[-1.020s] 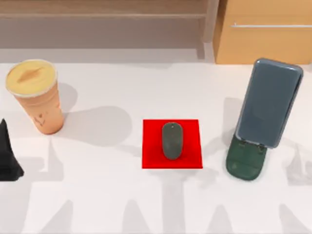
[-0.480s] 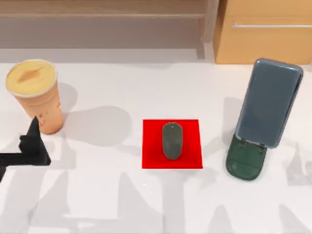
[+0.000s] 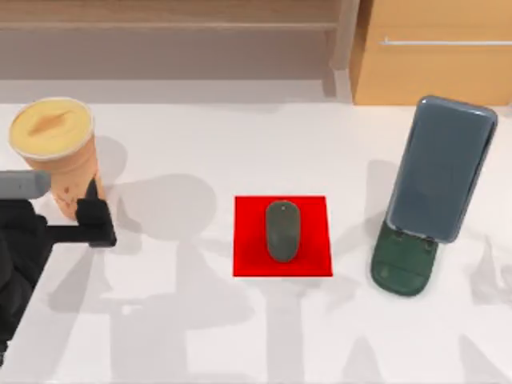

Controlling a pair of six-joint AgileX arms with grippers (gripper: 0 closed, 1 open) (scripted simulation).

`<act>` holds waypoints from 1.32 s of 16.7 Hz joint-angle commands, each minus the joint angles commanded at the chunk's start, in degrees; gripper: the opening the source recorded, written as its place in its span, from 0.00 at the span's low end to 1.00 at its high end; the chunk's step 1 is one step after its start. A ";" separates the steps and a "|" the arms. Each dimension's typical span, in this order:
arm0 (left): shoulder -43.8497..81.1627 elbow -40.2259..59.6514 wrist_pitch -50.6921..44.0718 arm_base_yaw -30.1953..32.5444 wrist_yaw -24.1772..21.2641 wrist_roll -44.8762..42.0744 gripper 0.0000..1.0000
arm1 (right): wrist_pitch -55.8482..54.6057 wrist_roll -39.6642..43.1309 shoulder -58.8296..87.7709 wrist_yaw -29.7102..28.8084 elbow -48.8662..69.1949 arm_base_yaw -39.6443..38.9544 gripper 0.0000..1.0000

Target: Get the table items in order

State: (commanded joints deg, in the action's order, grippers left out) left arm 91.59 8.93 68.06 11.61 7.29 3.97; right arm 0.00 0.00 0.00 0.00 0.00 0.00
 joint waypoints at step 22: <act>16.52 11.19 8.52 -1.21 0.28 -2.45 0.92 | 0.00 0.00 0.00 0.00 0.00 0.00 1.00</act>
State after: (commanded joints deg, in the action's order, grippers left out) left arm 108.10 20.12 76.57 10.40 7.58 1.52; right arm 0.00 0.00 0.00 0.00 0.00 0.00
